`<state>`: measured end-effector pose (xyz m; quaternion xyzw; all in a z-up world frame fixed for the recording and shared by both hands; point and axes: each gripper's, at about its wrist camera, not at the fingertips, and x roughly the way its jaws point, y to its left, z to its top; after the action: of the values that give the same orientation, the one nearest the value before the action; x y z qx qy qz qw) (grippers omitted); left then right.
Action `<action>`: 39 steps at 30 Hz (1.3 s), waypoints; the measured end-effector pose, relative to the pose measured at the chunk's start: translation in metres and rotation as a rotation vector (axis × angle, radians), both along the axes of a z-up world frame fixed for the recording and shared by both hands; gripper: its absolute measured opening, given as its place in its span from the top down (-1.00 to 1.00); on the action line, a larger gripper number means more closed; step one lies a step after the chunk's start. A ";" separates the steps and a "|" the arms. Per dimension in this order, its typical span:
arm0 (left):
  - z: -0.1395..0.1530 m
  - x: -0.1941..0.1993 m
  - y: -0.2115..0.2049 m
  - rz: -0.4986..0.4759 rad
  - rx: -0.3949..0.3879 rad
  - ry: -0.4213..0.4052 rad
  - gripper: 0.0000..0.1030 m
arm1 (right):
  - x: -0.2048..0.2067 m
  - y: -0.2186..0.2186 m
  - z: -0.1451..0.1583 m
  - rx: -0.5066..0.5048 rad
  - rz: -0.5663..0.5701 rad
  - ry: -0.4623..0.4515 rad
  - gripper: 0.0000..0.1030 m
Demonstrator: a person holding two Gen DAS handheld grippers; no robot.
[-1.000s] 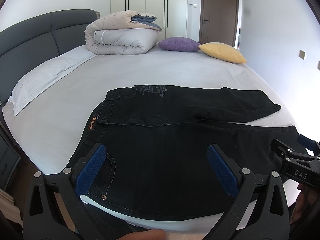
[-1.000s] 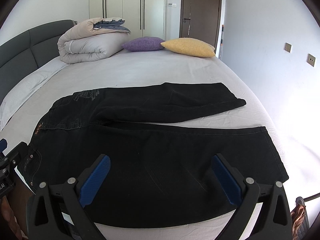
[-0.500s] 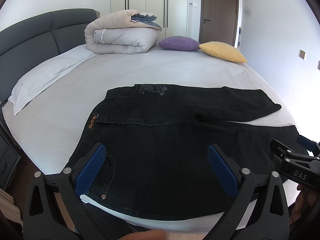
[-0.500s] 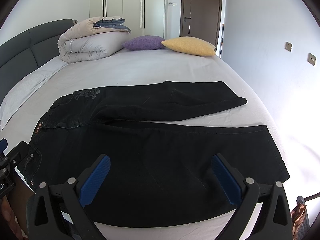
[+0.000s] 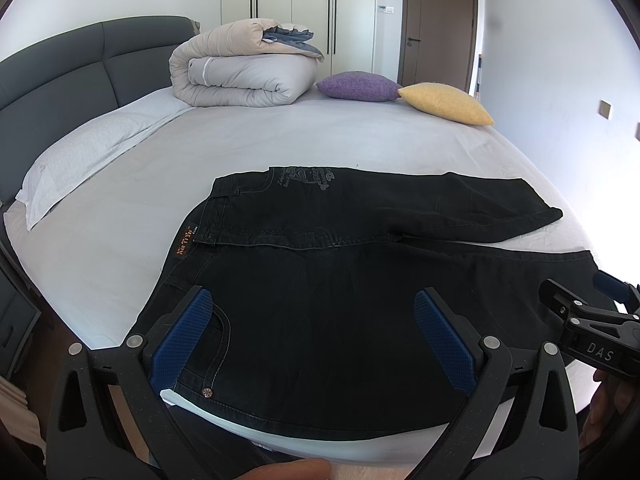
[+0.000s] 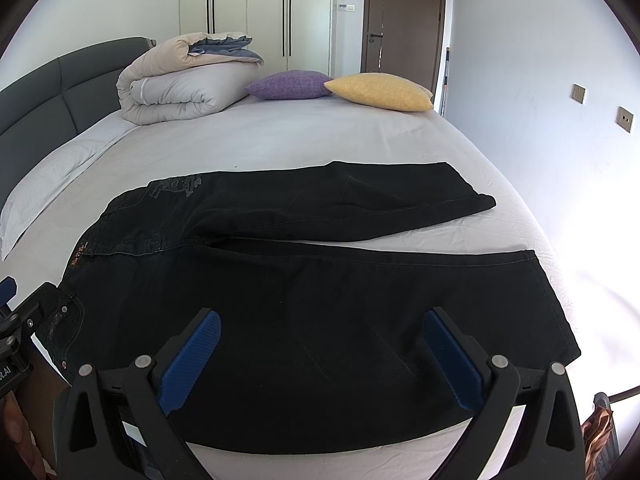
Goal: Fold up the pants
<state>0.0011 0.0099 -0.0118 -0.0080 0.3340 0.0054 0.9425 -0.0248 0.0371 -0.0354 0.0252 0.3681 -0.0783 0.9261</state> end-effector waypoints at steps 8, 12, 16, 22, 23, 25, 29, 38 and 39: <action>-0.007 -0.002 0.003 -0.007 -0.006 0.004 -1.00 | 0.002 0.006 -0.003 -0.001 0.006 0.008 -1.00; -0.011 0.002 0.007 -0.006 -0.031 0.016 -1.00 | 0.004 0.007 -0.004 -0.003 0.012 0.016 -1.00; -0.016 0.011 0.015 -0.003 -0.058 0.018 -1.00 | 0.011 0.009 -0.007 -0.006 0.026 0.033 -1.00; -0.033 0.034 0.026 -0.061 -0.089 0.074 -1.00 | 0.033 0.012 -0.010 0.011 0.082 0.056 -1.00; -0.039 0.042 0.029 -0.099 -0.120 0.103 -1.00 | 0.038 0.013 -0.011 0.019 0.100 0.060 -1.00; -0.048 0.056 0.034 -0.159 -0.168 0.140 -1.00 | 0.049 0.017 -0.011 0.028 0.148 0.064 -1.00; -0.063 0.082 0.034 -0.175 -0.073 0.182 -1.00 | 0.072 0.025 -0.009 0.035 0.255 0.051 -1.00; -0.062 0.226 0.088 -0.242 0.034 0.185 -1.00 | 0.127 0.021 -0.015 0.063 0.497 0.076 -0.78; -0.062 0.253 0.095 -0.278 0.030 0.195 -1.00 | 0.135 0.019 -0.017 0.077 0.538 0.091 -0.74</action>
<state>0.2543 0.1044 -0.0736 0.0530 0.4218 -0.1195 0.8972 0.1105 0.0558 -0.0526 -0.0417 0.4054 0.1838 0.8945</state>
